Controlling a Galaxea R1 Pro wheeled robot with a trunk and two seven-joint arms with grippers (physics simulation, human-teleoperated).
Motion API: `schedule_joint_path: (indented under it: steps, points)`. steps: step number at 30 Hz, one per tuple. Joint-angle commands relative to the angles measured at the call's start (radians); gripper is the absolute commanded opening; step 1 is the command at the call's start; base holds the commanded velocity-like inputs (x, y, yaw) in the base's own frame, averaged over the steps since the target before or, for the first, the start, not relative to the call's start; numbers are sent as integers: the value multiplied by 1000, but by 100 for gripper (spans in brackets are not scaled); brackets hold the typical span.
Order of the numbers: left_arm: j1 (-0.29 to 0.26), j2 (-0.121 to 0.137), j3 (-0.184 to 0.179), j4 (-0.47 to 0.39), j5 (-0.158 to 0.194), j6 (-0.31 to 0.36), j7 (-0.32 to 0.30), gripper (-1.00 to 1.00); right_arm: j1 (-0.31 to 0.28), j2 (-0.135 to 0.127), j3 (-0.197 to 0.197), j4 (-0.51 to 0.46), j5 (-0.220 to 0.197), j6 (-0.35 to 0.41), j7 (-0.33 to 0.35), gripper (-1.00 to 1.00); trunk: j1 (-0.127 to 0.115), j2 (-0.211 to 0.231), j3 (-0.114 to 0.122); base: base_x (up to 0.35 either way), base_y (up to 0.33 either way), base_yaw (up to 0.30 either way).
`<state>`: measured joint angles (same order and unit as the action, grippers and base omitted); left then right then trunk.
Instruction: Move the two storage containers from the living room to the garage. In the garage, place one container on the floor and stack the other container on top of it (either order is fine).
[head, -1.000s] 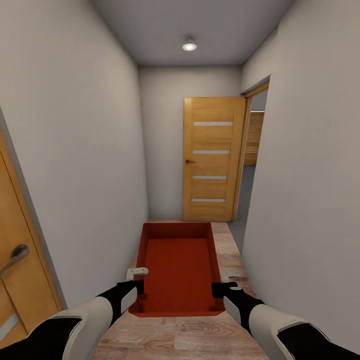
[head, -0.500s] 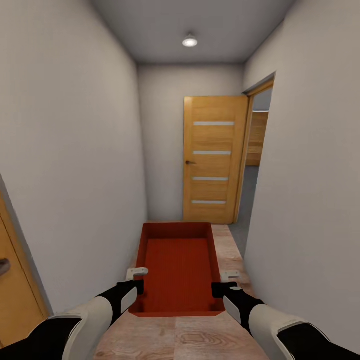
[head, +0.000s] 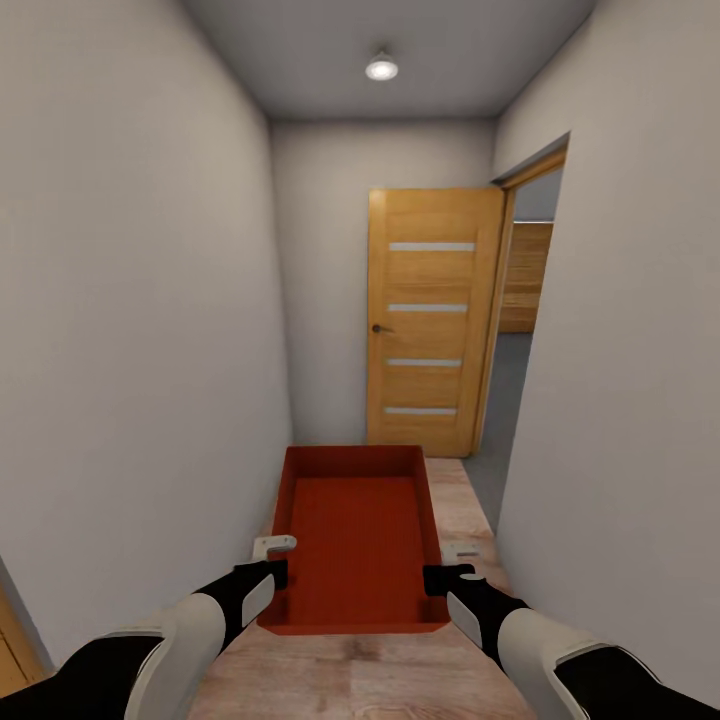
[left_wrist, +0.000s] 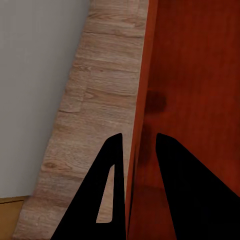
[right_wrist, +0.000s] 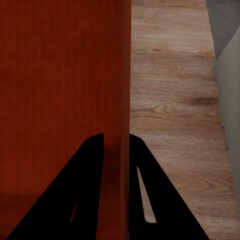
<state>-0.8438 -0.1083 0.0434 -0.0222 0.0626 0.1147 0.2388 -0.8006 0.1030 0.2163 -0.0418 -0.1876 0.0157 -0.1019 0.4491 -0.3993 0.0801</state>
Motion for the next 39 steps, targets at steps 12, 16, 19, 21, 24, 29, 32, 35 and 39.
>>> schedule_joint_path:
  steps: [12, 16, 19, 21, 24, 29, 32, 35, 39]
  points:
    - [0, 44, 24, -5, -8, -26, 70, -100, 0, 0, -56, 2, -15, -2, -53, -100, 1, -1, 0, 321, 0, 0]
    - [0, 44, 24, -5, -8, -26, 68, -100, 0, 0, -56, 2, -15, -2, -53, -100, 1, -1, 0, 321, 0, 0]
    - [0, 44, 24, -5, -8, -26, 68, -100, 0, 0, -56, 2, -15, -2, -53, -100, 1, -1, 0, 321, 0, 0]
    - [0, 44, 24, -5, -8, -26, 68, -100, 0, 0, -56, 2, -15, -2, -53, -100, 1, -1, 0, 321, 0, 0]
    - [0, 44, 24, -5, -8, -26, 68, -100, 0, 0, -56, 2, -15, -2, -53, -100, 1, -1, 0, 321, 0, 0]
    - [0, 45, 24, -5, -8, -26, 67, -100, 0, 0, -55, 2, -15, -2, -53, -100, 1, -1, 0, 321, 0, 0]
    - [0, 45, 24, -5, -8, -26, 66, -100, 0, 0, -55, 2, -15, -2, -52, -100, 1, -1, 0, 321, 0, 0]
    - [0, 45, 24, -5, -8, -26, 66, -100, 0, 0, -55, 2, -15, -2, -52, -100, 1, -1, 0, 321, 0, 0]
    - [0, 45, 24, -5, -8, -26, 66, -100, 0, -1, -55, 2, -15, -2, -52, -100, 1, -1, 0, 321, 0, 0]
